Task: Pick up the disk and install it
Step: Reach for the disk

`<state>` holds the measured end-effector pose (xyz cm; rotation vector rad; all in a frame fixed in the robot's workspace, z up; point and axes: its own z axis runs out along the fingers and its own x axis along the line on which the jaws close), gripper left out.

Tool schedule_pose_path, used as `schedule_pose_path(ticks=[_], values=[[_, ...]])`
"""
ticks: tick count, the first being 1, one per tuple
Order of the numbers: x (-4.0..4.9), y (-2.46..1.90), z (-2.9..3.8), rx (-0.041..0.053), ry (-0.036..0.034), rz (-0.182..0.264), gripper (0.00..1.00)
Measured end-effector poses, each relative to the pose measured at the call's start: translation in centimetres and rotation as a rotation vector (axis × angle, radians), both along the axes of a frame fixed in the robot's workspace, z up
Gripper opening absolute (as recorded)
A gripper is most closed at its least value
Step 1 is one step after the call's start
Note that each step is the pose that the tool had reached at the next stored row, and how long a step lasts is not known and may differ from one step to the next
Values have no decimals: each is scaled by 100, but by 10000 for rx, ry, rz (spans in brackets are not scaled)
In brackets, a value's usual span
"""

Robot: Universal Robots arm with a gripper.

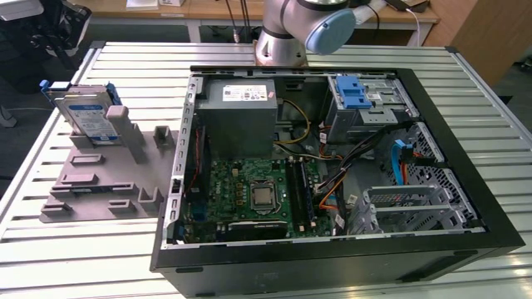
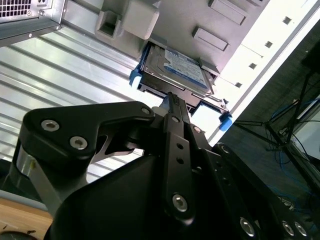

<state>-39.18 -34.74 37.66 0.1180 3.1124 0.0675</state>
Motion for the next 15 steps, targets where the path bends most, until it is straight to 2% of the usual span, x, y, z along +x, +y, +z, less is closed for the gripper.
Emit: schedule_pose_path(ticks=[5,6,15], values=[[-33,10,-1,0,1,0,11],[-128,41,-4,0,1,0,11],[-195,60,-6,-1,0,0,11]])
